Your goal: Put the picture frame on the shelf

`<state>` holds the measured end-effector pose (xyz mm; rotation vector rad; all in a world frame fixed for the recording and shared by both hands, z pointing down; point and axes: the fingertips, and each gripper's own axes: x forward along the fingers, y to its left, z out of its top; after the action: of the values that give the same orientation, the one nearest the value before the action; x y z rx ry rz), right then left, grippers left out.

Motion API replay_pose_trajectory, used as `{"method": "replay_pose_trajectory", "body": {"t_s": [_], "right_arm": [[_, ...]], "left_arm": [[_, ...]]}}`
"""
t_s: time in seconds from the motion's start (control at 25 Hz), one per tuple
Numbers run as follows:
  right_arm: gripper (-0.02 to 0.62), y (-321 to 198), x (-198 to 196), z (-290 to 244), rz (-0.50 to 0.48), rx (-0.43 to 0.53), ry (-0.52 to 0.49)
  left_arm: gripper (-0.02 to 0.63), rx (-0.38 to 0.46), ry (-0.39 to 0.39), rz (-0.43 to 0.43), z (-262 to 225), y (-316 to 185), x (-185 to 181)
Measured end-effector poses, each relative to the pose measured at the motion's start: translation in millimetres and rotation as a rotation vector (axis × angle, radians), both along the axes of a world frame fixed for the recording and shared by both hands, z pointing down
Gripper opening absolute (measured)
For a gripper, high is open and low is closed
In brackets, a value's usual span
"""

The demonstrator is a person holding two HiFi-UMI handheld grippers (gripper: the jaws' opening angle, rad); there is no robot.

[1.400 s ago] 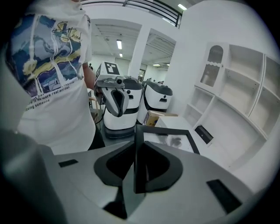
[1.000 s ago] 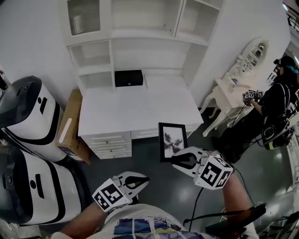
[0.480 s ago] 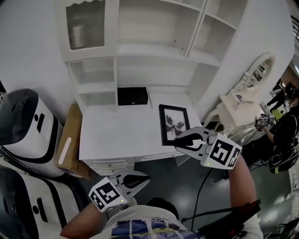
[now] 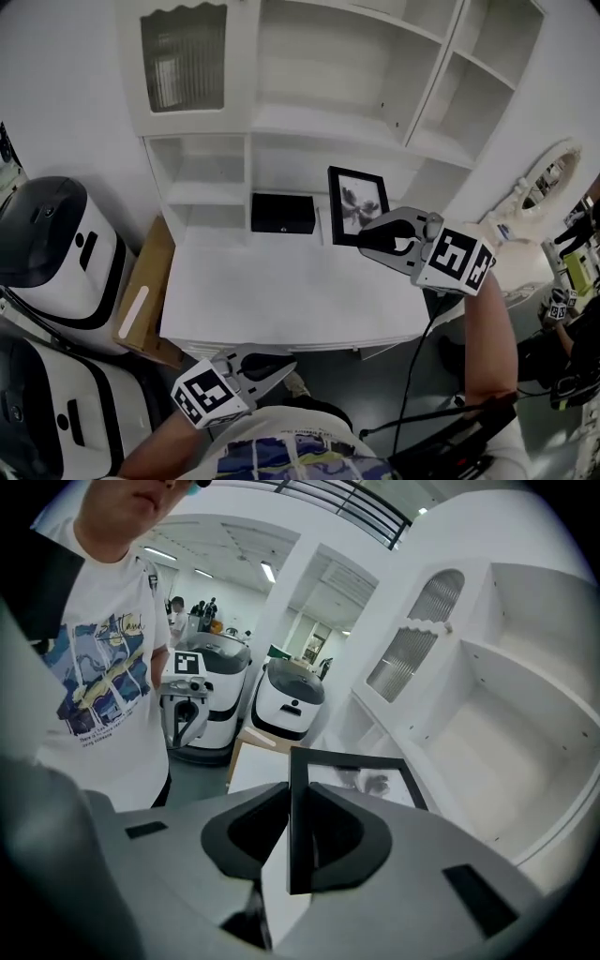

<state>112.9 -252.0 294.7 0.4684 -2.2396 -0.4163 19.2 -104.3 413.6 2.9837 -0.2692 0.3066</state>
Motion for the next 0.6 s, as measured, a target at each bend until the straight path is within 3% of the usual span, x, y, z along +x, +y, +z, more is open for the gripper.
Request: {"method": "replay_pose_trajectory", "body": {"t_s": [0.24, 0.6], "right_arm": [[0.087, -88, 16, -25, -0.075, 0.043, 0.023], [0.087, -194, 17, -43, -0.126, 0.033, 0.004]], "left_arm": [[0.014, 0.022, -0.003, -0.098, -11, -52, 19], [0.014, 0.010, -0.007, -0.205, -8, -106, 43]]}}
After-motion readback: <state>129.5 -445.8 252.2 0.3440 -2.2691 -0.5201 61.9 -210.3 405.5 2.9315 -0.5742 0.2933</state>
